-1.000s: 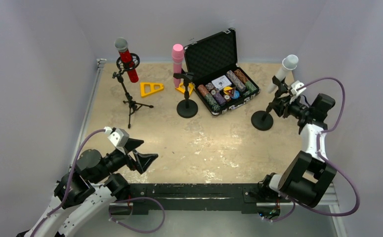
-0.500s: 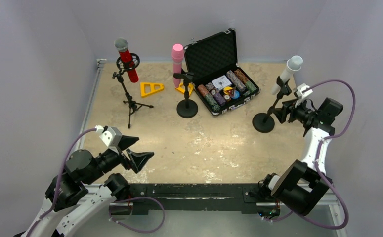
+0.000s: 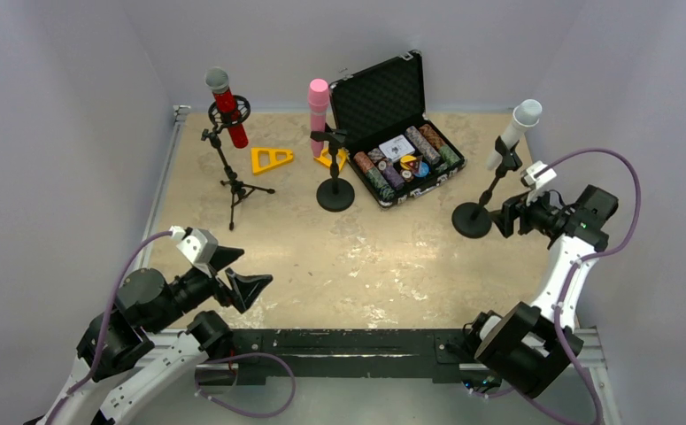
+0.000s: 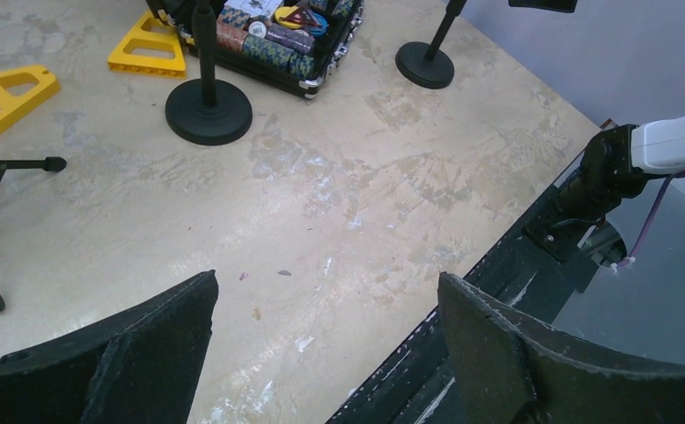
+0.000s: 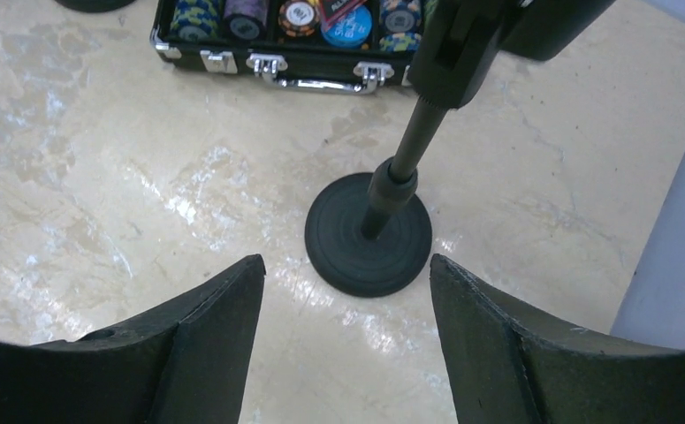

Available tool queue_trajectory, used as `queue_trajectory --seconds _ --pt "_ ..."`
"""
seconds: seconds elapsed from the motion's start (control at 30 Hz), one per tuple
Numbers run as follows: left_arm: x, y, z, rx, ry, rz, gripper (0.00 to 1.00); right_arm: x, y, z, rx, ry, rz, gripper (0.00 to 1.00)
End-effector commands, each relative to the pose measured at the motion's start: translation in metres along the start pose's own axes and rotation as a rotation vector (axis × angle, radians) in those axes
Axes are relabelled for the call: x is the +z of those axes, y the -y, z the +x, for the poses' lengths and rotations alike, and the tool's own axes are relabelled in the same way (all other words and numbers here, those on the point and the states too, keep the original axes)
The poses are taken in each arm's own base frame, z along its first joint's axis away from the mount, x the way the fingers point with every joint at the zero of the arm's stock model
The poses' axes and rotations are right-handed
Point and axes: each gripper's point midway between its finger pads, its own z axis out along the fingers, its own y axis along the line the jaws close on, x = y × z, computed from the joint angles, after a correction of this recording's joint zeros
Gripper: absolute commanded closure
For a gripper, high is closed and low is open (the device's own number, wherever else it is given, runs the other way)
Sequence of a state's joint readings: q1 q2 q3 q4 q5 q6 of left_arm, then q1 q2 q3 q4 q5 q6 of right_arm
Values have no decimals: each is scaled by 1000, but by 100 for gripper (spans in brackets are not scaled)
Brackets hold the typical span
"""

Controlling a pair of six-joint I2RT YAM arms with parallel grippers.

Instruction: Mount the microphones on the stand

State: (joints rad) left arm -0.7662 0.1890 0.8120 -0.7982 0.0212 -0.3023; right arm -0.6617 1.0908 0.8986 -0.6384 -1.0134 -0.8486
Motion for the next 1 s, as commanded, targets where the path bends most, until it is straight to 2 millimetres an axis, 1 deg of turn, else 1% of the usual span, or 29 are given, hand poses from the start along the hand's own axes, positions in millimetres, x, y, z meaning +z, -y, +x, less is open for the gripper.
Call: queue_trajectory --seconds 0.0,0.1,0.13,0.2,0.3,0.5,0.6,0.7,0.77,0.9,0.97 --pt "-6 -2 -6 8 12 -16 2 -15 -14 13 -56 -84 -7 28" --pt "-7 -2 -5 2 7 -18 1 -21 -25 21 -56 -116 -9 27" --pt "-9 -6 -5 -1 12 -40 1 -23 -29 22 -60 -123 -10 27" --pt "-11 -7 -7 -1 19 -48 1 -27 -36 23 -72 -135 -10 27" --pt "-15 -8 -10 -5 34 -54 1 -35 -49 21 -89 -145 -21 28" --pt "-18 -5 -15 -12 47 -45 1 -49 -76 10 -138 -141 -40 28" --pt "-18 -4 -18 -11 55 -42 1 -55 -93 -7 -149 -92 -74 28" --pt "-18 -6 -24 -19 77 -54 1 -61 -111 -29 -147 -39 -122 26" --pt "-17 -7 -28 -25 94 -64 1 -64 -126 -44 -150 1 -173 26" --pt "-10 -12 -34 -29 112 -95 1 -64 -159 -63 -138 39 -292 27" --pt "-3 -14 -37 -24 110 -110 1 -61 -170 -77 -168 78 -321 27"
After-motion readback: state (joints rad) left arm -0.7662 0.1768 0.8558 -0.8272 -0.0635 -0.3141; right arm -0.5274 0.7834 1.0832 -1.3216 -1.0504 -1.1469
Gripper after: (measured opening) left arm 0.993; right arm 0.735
